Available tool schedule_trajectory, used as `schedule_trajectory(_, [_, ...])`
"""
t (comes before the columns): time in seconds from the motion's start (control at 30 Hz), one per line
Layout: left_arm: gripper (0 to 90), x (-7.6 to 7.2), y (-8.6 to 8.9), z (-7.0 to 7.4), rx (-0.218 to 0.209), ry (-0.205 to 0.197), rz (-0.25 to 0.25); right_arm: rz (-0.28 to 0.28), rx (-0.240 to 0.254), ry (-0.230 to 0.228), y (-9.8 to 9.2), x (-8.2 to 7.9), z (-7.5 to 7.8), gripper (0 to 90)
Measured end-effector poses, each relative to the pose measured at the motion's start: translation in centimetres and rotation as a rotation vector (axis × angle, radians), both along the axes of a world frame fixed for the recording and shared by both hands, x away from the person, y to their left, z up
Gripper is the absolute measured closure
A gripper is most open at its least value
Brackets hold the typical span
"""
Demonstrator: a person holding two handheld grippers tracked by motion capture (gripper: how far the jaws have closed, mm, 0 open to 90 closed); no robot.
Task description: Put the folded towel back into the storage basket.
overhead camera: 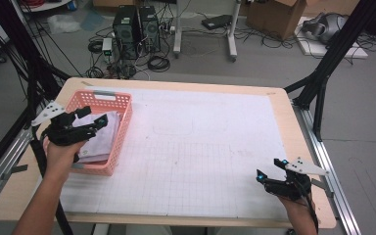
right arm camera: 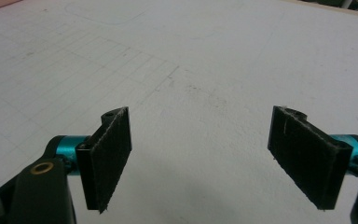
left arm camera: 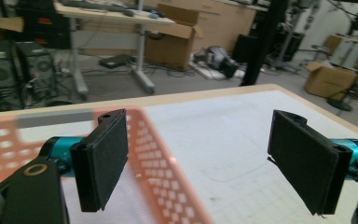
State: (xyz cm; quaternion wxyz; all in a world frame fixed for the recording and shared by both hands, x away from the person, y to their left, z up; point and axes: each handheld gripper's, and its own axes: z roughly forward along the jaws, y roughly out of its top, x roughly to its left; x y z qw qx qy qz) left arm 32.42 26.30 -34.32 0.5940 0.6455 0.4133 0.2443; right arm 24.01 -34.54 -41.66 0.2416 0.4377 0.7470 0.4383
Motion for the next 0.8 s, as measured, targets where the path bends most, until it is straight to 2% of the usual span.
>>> schedule_trajectory(0.1, [21.8, -0.6, -1.8, 0.0, 0.001, -0.014, -0.057, 0.003, 0.006, -0.005, 0.0, 0.0, 0.0, 20.4])
schedule_trajectory(0.17, [21.9, -1.0, -3.2, 0.0, 0.022, -0.022, -0.095, 0.004, 0.01, -0.009, 0.0, 0.0, 0.1, 20.3])
schedule_trajectory(0.23, [22.2, -1.5, -4.2, -0.3, 0.025, -0.024, -0.127, 0.004, 0.015, -0.018, 0.0, -0.1, 0.2, 20.3])
schedule_trajectory(0.5, [22.7, -3.8, -9.6, -1.7, 0.046, -0.047, -0.254, 0.021, 0.024, -0.026, 0.1, 0.0, 0.1, 20.3])
schedule_trajectory(0.53, [22.7, -3.8, -9.6, -1.7, 0.046, -0.047, -0.254, 0.021, 0.024, -0.026, 0.1, 0.0, 0.1, 20.3])
schedule_trajectory(0.73, [22.7, -5.2, -12.1, -3.5, 0.027, -0.047, -0.298, 0.022, 0.028, -0.036, 0.2, -0.1, 0.3, 20.3])
schedule_trajectory(0.8, [22.7, -5.6, -12.8, -4.1, 0.046, -0.047, -0.317, 0.022, 0.025, -0.042, 0.1, -0.2, 0.4, 20.3])
